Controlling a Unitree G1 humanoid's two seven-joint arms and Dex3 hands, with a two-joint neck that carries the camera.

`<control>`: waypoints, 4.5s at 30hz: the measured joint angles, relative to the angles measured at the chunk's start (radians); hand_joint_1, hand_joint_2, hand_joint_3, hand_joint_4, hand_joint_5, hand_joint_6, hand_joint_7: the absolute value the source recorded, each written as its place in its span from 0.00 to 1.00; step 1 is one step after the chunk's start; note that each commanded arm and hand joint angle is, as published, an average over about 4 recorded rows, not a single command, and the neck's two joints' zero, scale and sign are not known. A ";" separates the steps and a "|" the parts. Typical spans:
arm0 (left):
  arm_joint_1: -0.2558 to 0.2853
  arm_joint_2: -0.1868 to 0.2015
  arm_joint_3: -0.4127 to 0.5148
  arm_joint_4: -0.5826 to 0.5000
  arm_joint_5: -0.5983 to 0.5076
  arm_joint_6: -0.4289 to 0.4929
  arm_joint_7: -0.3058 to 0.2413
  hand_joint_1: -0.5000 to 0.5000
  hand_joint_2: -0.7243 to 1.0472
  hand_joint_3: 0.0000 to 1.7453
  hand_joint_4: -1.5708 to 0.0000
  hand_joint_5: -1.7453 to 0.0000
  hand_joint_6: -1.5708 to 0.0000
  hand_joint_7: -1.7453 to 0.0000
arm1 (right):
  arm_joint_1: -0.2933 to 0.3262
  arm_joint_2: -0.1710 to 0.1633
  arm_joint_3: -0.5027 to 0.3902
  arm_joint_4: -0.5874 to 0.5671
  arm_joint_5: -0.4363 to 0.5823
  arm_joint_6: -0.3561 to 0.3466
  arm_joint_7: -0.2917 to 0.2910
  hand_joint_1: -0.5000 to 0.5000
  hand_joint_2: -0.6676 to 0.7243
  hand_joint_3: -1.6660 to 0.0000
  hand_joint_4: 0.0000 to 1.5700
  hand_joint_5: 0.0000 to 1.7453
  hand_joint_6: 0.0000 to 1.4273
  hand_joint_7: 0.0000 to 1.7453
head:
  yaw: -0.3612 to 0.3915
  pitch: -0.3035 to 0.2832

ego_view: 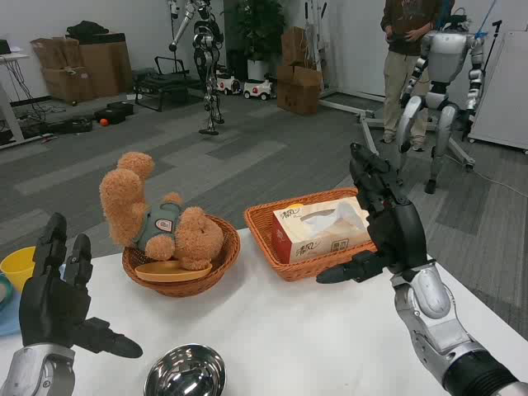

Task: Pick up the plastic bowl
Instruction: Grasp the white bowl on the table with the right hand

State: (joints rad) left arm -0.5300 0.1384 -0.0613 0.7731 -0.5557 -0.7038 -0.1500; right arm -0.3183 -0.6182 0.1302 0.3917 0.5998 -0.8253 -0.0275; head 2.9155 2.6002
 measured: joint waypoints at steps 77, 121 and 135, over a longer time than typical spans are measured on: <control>0.069 0.061 0.101 -0.254 0.094 0.026 -0.025 0.00 0.75 0.00 1.00 1.00 1.00 1.00 | 0.313 -0.119 -0.127 -0.406 -0.516 0.382 0.149 0.12 0.77 1.00 0.00 0.00 0.00 0.04 | 0.009 -0.498; -0.132 0.136 0.067 -0.026 0.108 0.142 -0.025 0.00 0.75 0.00 1.00 1.00 1.00 1.00 | 0.071 -0.451 0.639 -0.668 -1.136 0.537 0.252 0.12 0.76 0.98 0.01 0.00 0.00 0.06 | -0.071 -0.581; -0.161 0.177 -0.003 -0.020 0.073 0.143 -0.025 0.00 0.75 0.00 1.00 1.00 1.00 1.00 | 0.095 -0.428 0.629 -0.613 -1.157 0.530 0.273 0.12 0.73 0.95 0.00 0.00 0.00 0.08 | -0.101 -0.582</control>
State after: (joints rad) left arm -0.6913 0.3150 -0.0638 0.7534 -0.4825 -0.5610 -0.1751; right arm -0.2231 -1.0463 0.7591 -0.2210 -0.5568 -0.2950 0.2456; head 2.8142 2.0186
